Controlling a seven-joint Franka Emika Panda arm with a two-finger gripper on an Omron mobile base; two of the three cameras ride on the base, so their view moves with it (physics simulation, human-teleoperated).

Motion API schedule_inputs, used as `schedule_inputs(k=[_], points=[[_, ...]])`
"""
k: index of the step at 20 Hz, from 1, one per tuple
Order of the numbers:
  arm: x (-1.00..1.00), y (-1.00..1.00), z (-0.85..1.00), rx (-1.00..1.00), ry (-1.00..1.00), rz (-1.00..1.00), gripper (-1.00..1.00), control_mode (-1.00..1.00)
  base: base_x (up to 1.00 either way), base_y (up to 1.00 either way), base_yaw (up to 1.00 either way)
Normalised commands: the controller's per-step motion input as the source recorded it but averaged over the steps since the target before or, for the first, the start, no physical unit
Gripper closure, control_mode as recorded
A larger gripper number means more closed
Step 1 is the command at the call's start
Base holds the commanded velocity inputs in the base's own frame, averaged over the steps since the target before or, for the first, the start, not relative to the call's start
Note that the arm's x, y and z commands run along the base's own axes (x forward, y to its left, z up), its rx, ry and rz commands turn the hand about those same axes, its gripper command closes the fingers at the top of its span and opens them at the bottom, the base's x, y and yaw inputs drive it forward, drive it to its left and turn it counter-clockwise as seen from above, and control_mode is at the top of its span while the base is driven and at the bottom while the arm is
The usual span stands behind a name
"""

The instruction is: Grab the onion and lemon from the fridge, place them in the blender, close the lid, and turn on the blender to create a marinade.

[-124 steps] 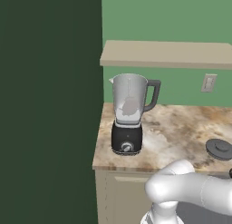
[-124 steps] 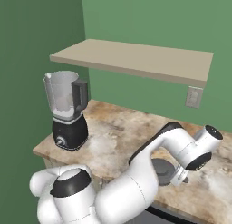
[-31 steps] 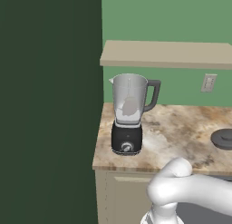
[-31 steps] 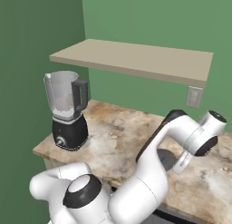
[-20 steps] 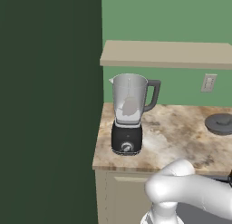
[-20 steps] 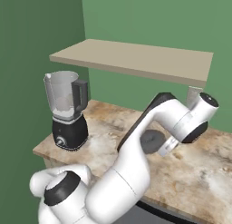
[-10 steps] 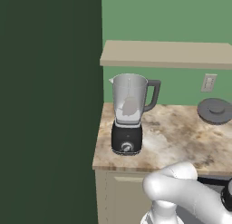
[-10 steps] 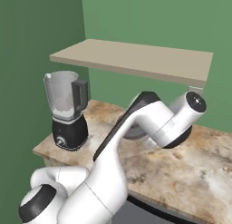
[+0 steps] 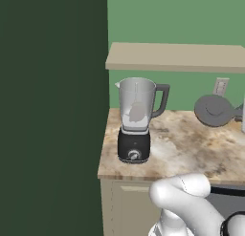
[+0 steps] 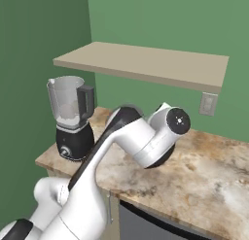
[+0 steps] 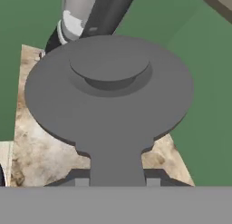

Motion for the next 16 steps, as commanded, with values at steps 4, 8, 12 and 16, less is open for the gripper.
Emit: schedule_inputs(k=[4,8,12,16], points=[[0.07,0.52,0.52,0.02,0.05,0.02,1.00,-1.00,0.00,0.00,0.00],[0.02,0.48,0.53,0.04,0.14,0.03,1.00,-1.00,0.00,0.00,0.00],[0.02,0.41,0.51,0.07,0.17,0.03,1.00,-1.00,0.00,0.00,0.00],[0.00,0.32,0.44,0.10,0.16,0.02,1.00,-1.00,0.00,0.00,0.00]])
